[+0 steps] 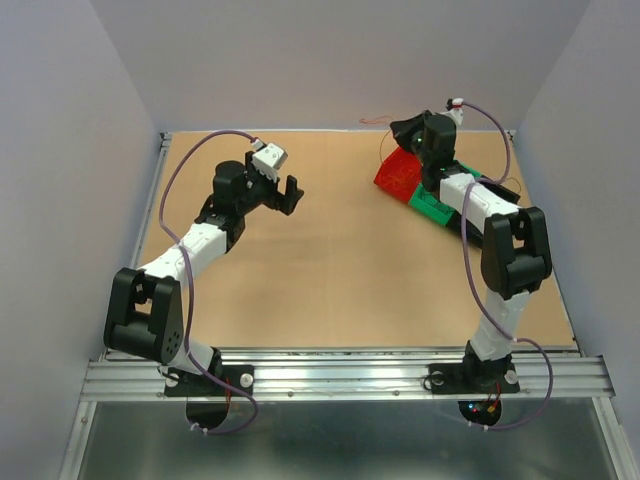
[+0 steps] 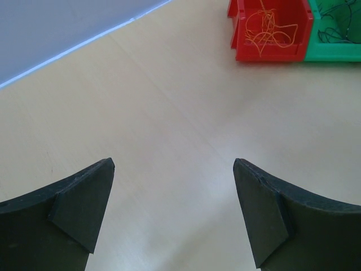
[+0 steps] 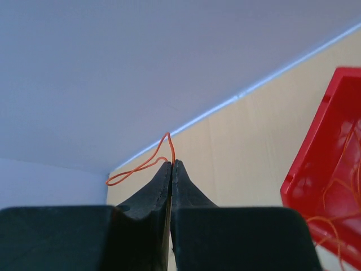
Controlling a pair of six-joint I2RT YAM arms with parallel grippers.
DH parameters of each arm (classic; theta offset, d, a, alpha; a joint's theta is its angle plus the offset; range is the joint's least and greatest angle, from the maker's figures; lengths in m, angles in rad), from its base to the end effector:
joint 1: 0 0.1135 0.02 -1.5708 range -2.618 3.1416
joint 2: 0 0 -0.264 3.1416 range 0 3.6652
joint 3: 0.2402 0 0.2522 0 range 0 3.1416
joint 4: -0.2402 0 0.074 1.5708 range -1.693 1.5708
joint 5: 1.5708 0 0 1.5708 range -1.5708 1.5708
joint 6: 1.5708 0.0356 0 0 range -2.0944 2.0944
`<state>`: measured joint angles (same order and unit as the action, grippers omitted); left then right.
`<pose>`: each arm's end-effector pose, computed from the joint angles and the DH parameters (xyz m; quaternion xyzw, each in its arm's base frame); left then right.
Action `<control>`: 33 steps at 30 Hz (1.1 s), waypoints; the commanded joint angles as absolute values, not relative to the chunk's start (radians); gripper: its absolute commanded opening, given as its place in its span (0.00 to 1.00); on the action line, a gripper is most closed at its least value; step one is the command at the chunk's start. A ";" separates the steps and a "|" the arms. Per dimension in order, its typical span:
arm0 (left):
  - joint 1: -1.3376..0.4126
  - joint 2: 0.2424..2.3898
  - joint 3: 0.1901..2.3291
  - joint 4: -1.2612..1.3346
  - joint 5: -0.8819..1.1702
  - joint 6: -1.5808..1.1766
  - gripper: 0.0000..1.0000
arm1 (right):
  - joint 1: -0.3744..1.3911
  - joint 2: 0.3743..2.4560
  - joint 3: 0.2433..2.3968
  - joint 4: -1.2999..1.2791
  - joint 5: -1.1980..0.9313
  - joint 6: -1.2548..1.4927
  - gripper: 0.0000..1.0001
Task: Untangle the cables
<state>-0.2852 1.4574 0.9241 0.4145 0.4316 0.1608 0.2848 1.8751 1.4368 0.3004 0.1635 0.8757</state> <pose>0.3193 -0.1092 0.2903 0.3002 0.6810 -0.2001 0.6373 0.4378 0.1221 0.3007 0.2702 0.7034 0.3073 0.5812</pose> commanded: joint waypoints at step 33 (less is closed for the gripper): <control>-0.396 1.428 0.891 0.451 0.334 0.285 0.99 | -0.072 2.183 1.556 0.692 -0.713 0.782 0.00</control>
